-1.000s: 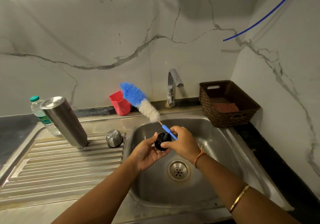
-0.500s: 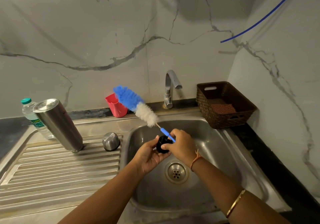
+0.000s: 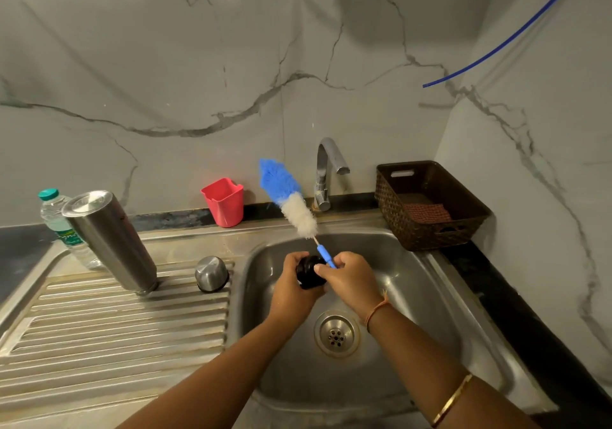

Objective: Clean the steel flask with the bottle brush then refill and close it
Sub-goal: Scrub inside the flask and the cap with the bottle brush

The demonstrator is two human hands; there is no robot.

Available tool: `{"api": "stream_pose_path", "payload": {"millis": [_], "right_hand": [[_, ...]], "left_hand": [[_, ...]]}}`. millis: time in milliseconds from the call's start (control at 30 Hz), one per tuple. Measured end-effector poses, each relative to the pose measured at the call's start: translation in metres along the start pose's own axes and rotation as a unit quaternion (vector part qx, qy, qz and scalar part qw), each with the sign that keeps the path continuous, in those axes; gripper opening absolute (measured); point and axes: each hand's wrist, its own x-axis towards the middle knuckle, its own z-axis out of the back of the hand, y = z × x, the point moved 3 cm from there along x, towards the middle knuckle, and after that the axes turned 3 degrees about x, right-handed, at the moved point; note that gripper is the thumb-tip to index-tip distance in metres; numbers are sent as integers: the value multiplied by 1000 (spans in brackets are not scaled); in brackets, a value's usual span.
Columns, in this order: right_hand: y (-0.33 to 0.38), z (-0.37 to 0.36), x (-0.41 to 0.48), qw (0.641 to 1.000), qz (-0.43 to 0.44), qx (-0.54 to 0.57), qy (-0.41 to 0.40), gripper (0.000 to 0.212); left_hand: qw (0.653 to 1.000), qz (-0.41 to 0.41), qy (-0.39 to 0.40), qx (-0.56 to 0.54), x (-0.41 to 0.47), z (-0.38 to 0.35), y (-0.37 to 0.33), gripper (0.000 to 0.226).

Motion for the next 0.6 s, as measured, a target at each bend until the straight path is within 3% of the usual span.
{"api": "stream_pose_path", "payload": {"millis": [200, 600], "right_hand": [[-3, 23, -5, 997, -24, 71, -31, 26], [-11, 52, -13, 985, 101, -129, 45, 30]], "left_hand": [[987, 127, 2, -93, 24, 18, 3, 47], [966, 157, -88, -184, 76, 60, 13, 35]]}}
